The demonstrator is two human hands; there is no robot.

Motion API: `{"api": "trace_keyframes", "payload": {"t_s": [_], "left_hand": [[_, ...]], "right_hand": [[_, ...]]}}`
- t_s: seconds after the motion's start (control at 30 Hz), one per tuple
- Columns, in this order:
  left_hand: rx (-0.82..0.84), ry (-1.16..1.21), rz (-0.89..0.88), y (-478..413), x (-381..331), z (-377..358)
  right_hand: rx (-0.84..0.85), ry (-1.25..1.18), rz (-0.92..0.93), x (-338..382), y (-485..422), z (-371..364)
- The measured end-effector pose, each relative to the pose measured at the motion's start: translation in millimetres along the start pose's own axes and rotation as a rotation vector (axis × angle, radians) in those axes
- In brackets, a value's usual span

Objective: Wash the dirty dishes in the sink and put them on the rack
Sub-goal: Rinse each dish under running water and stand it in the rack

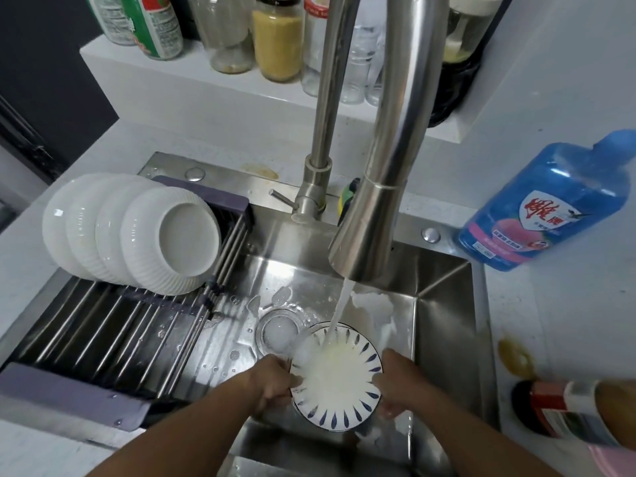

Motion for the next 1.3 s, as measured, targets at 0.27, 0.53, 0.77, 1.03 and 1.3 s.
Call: {"api": "trace_keyframes", "payload": {"t_s": [0.27,0.53,0.77,1.03,1.3], "left_hand": [[0.038,0.043,0.018,-0.3,2.0,-2.0],[0.108,0.063,-0.010,23.7,-33.1,19.0],[0.178,0.402,-0.107,54.4,-65.8,21.9],[0.116,0.630,-0.211,91.1,-90.9,26.1],[0.061,0.507,-0.316,122.5,-114.4,28.2]], "right_hand": [[-0.016,-0.161,-0.004,5.9,3.8,8.1],[0.050,-0.358,0.142,27.2,14.7,33.7],[-0.153,-0.404,0.168,55.8,25.9,49.1],[-0.429,-0.239,0.251,101.6,59.8,80.9],[-0.400,-0.371,0.279,100.1,94.7,95.8]]}}
Point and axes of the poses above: each hand's wrist, its own y-axis away from the middle knuckle, its own z-axis out of the back of the hand, x = y × z, the point moved 7 cm from there along -y, towards the middle knuckle, and after that the axes turned 13 degrees about y, right-handed, at the moved point
